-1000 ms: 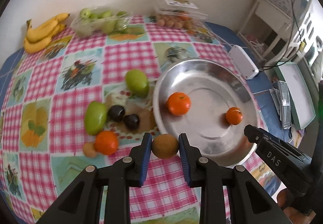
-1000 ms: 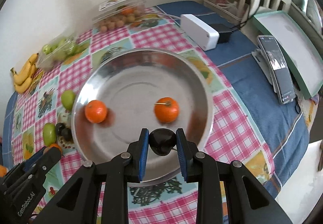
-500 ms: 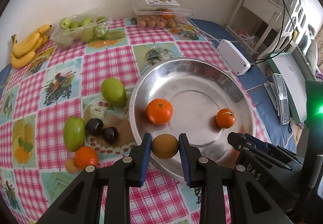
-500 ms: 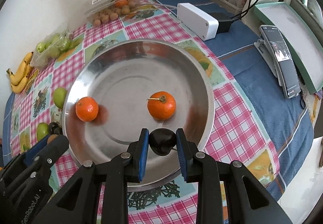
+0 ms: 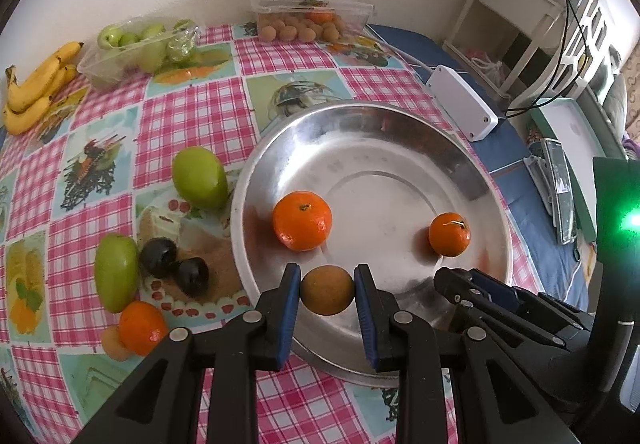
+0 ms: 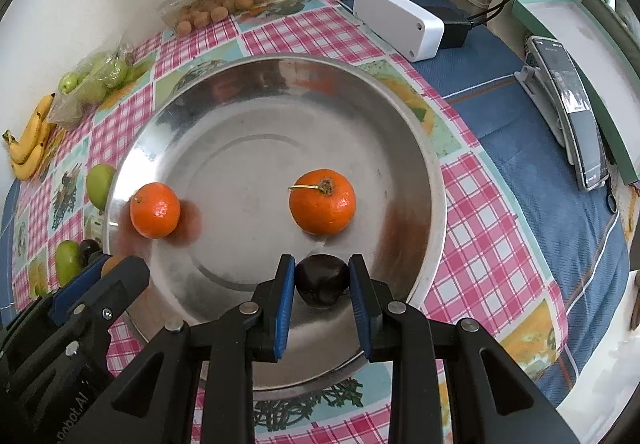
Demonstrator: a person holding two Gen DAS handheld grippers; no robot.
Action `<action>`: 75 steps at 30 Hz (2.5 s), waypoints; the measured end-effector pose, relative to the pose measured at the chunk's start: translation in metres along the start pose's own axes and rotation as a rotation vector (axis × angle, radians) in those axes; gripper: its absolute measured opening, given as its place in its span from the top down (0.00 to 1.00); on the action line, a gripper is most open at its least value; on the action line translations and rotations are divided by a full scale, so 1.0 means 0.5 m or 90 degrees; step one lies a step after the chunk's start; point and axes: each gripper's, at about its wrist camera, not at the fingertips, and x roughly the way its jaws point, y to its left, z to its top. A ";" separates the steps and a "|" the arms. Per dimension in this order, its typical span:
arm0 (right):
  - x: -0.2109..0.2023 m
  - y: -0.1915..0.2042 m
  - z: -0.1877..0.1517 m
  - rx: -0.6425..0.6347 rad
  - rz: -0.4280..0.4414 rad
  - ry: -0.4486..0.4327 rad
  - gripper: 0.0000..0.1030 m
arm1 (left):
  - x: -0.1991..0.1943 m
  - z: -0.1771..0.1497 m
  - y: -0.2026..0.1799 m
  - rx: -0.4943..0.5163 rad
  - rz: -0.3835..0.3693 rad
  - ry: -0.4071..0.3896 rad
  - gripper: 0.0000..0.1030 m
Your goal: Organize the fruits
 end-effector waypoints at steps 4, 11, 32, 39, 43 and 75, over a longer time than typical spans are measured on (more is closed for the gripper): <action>0.010 -0.001 0.003 0.005 -0.002 0.005 0.72 | 0.016 0.000 0.001 0.001 -0.004 0.008 0.72; 0.022 -0.003 0.006 0.006 -0.005 0.012 0.72 | 0.030 -0.002 0.002 0.000 -0.011 0.016 0.72; 0.013 -0.008 0.011 0.020 -0.014 0.008 0.70 | 0.027 0.000 0.016 -0.014 -0.017 0.025 0.58; -0.015 -0.006 0.013 0.018 -0.013 -0.017 0.63 | -0.013 0.005 0.024 -0.022 -0.019 0.000 0.58; -0.033 -0.003 0.010 0.015 -0.013 -0.028 0.63 | -0.033 0.005 0.040 -0.042 0.004 -0.010 0.58; -0.027 0.028 0.002 -0.026 -0.021 -0.031 0.22 | -0.030 -0.010 0.141 -0.147 0.127 0.029 0.03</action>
